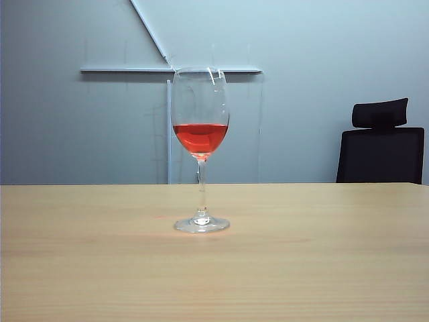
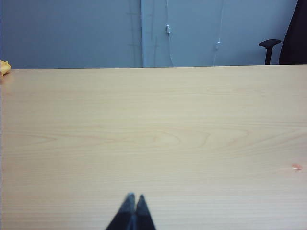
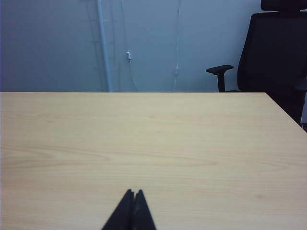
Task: Gently pick up the goblet, rotate it counterclockwise for two full turns (viewing from above), and then place it back on the table.
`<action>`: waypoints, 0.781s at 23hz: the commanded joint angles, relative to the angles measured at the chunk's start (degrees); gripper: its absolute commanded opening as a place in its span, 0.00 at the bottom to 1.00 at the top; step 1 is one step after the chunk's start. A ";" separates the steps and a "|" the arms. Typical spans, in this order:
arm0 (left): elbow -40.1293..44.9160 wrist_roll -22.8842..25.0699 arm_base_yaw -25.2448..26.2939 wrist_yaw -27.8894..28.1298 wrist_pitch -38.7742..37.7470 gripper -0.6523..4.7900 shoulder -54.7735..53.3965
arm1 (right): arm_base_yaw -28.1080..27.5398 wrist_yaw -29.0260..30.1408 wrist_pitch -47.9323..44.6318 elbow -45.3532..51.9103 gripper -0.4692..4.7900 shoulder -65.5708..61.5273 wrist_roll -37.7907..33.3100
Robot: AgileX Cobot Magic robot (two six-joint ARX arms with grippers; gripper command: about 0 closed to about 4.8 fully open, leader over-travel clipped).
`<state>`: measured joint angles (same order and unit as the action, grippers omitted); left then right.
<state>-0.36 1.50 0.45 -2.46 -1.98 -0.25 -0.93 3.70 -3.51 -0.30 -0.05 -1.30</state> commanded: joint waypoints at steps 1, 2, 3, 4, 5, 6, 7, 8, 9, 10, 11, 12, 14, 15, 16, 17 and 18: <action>-0.15 0.02 -0.04 -0.17 0.74 0.11 -0.09 | 0.02 0.07 -1.01 0.24 0.08 0.07 -0.20; -0.15 0.02 -0.04 -0.17 0.74 0.11 -0.09 | 0.02 0.04 -1.01 0.24 0.08 0.07 -0.22; -0.15 0.02 -0.04 -0.17 0.74 0.11 -0.09 | 0.02 0.04 -1.01 0.24 0.08 0.07 -0.22; -0.15 0.02 -0.04 -0.17 0.74 0.11 -0.09 | 0.02 0.04 -1.01 0.24 0.08 0.07 -0.22; -0.15 0.02 -0.04 -0.17 0.74 0.11 -0.09 | 0.02 0.04 -1.01 0.24 0.08 0.07 -0.22; -0.15 0.02 -0.04 -0.15 0.74 0.11 -0.09 | 0.02 0.04 -1.03 0.24 0.08 0.07 -0.22; -0.15 0.02 -0.04 -0.15 0.74 0.11 -0.09 | 0.02 0.07 -1.05 0.24 0.08 0.07 -0.22; -0.15 0.02 -0.20 -0.17 0.74 0.11 -0.09 | 0.09 0.52 -1.11 0.24 0.08 0.07 -0.26; -0.15 0.02 -0.46 -0.13 0.72 0.11 -0.09 | 0.13 1.38 -1.29 0.24 0.08 0.07 -0.39; -0.13 0.02 -0.98 0.02 0.74 0.11 -0.09 | 0.13 2.60 -1.51 0.24 0.08 0.07 -1.27; -0.13 0.02 -1.99 0.33 0.74 0.11 -0.09 | 0.13 3.67 -1.86 0.24 0.08 0.07 -3.72; -0.13 0.02 -3.08 0.31 0.74 0.11 -0.09 | 0.13 3.91 -2.23 0.24 0.08 0.07 -7.04; -0.13 0.02 -10.60 0.28 0.74 0.11 -0.09 | 0.11 3.74 -4.42 0.22 0.08 -0.02 -21.97; -0.15 0.02 -14.56 0.26 0.72 0.11 -0.09 | 0.35 4.98 -7.65 0.20 0.08 -0.13 -24.39; -0.15 0.02 -16.52 0.24 0.72 0.11 -0.09 | 0.55 5.86 -9.42 0.11 0.08 -0.13 -24.52; -0.15 0.02 -18.84 0.15 0.74 0.11 -0.11 | 0.81 6.58 -11.23 0.04 0.08 -0.17 -24.50; -0.15 0.02 -20.65 0.09 0.72 0.11 -0.11 | 1.16 6.86 -13.25 -0.11 0.09 -0.17 -24.65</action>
<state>-0.36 1.50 -18.33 -2.11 -1.98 -0.25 -0.27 9.32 -11.38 -0.30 -0.25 -24.93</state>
